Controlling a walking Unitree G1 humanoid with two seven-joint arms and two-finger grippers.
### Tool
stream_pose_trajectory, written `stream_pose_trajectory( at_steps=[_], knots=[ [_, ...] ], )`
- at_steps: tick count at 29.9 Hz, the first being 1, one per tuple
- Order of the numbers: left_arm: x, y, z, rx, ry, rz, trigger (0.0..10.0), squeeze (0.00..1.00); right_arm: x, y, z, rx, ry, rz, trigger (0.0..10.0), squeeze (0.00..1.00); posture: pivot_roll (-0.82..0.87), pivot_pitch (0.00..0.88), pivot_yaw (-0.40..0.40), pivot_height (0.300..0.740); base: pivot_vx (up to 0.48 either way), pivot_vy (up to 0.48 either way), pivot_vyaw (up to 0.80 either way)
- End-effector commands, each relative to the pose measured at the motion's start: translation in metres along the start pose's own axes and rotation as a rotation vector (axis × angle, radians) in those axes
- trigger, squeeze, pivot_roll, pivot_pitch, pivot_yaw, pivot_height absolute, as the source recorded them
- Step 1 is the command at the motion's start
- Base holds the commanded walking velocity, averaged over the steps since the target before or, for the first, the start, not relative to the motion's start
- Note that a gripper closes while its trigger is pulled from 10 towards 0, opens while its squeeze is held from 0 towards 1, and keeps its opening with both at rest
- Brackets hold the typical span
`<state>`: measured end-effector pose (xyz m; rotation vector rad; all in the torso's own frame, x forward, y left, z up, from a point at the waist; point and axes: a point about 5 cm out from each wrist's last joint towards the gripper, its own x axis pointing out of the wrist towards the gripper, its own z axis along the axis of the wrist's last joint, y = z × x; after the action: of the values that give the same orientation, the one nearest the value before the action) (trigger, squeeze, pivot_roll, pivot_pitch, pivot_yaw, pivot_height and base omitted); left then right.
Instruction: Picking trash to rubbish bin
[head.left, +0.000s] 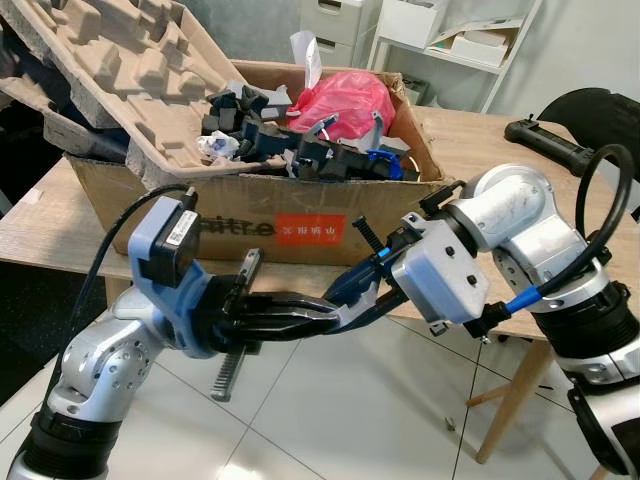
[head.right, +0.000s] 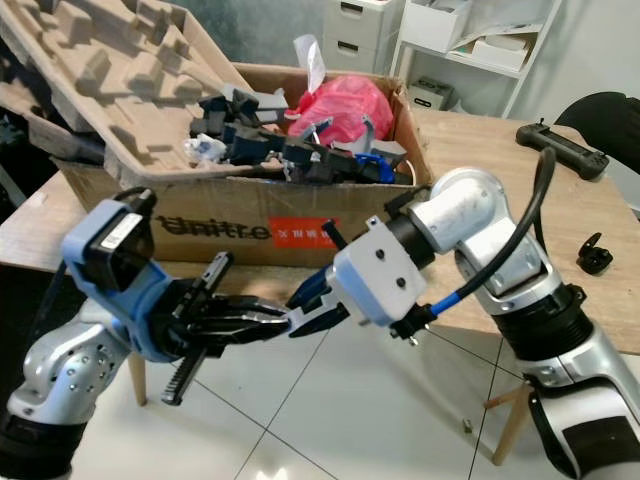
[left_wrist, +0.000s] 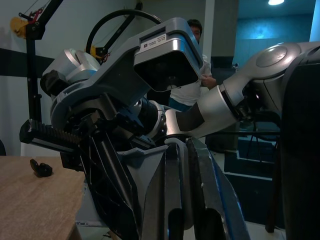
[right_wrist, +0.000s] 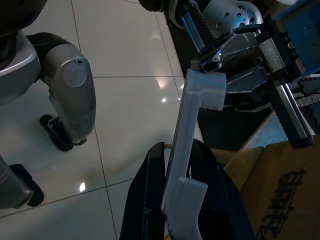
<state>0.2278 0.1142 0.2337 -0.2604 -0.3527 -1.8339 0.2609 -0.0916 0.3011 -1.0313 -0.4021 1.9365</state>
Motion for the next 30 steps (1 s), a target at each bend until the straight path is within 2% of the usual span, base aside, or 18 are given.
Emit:
stream_pose_trajectory(
  at_steps=[1,2,7,9,14,17,18,19,22,25,27,29,30],
  knots=[
    [0.010,0.001,-0.011,-0.048,0.022,-0.018,10.0,0.00,0.001,-0.008,0.011,-0.049,-0.051,-0.039,0.0,0.00,0.08,0.079,-0.047,0.740,0.000,0.000,0.00],
    [0.010,0.002,-0.010,-0.066,0.004,-0.017,10.0,1.00,0.000,-0.009,0.013,-0.051,-0.059,-0.046,0.0,0.00,0.08,0.079,-0.048,0.740,0.000,0.000,0.00],
    [0.008,0.003,-0.009,-0.063,0.001,-0.005,10.0,1.00,-0.005,-0.012,0.022,-0.044,-0.127,-0.063,0.0,0.00,0.08,0.072,-0.045,0.740,0.000,0.000,0.00],
    [0.001,0.008,-0.009,-0.025,0.009,0.052,10.0,1.00,-0.009,-0.010,0.026,-0.023,-0.178,-0.067,0.0,0.00,0.08,0.072,-0.045,0.740,0.000,0.000,0.00],
    [-0.009,0.012,-0.004,0.002,-0.006,0.119,10.0,1.00,-0.019,-0.011,0.033,-0.003,-0.259,-0.126,0.0,0.00,0.08,0.071,-0.045,0.740,0.000,0.000,0.00],
    [-0.014,0.018,0.001,0.074,-0.009,0.201,10.0,1.00,-0.034,-0.018,0.034,0.002,-0.347,-0.286,0.0,0.00,0.08,0.070,-0.051,0.740,0.000,0.000,0.00],
    [-0.015,0.019,0.002,0.093,-0.014,0.226,10.0,0.00,-0.041,-0.024,0.034,0.004,-0.388,-0.370,0.0,0.00,0.08,0.075,-0.052,0.740,0.000,0.000,0.00],
    [-0.015,0.019,0.002,0.093,-0.014,0.226,10.0,0.00,-0.041,-0.024,0.034,0.004,-0.388,-0.370,0.0,0.00,0.08,0.075,-0.052,0.740,0.000,0.000,0.00],
    [-0.015,0.021,0.001,0.120,-0.030,0.277,10.0,0.00,-0.056,-0.035,0.030,0.018,-0.449,-0.552,0.0,0.00,0.09,0.081,-0.052,0.740,0.000,0.000,0.00],
    [-0.016,0.021,0.001,0.126,-0.033,0.290,10.0,0.00,-0.058,-0.037,0.029,0.021,-0.453,-0.590,0.0,0.00,0.09,0.081,-0.052,0.740,0.000,0.000,0.00],
    [-0.016,0.023,0.002,0.150,-0.049,0.328,10.0,0.00,-0.064,-0.042,0.026,0.031,-0.466,-0.676,0.0,0.00,0.09,0.089,-0.050,0.740,0.000,0.000,0.00],
    [-0.016,0.023,0.002,0.150,-0.049,0.328,10.0,0.00,-0.064,-0.042,0.026,0.031,-0.466,-0.676,0.0,0.00,0.09,0.089,-0.050,0.740,0.000,0.000,0.00],
    [-0.015,0.027,0.004,0.175,-0.072,0.375,10.0,0.00,-0.072,-0.050,0.019,0.045,-0.460,-0.804,0.0,0.00,0.09,0.097,-0.051,0.740,0.000,0.000,0.00]
  ],
)
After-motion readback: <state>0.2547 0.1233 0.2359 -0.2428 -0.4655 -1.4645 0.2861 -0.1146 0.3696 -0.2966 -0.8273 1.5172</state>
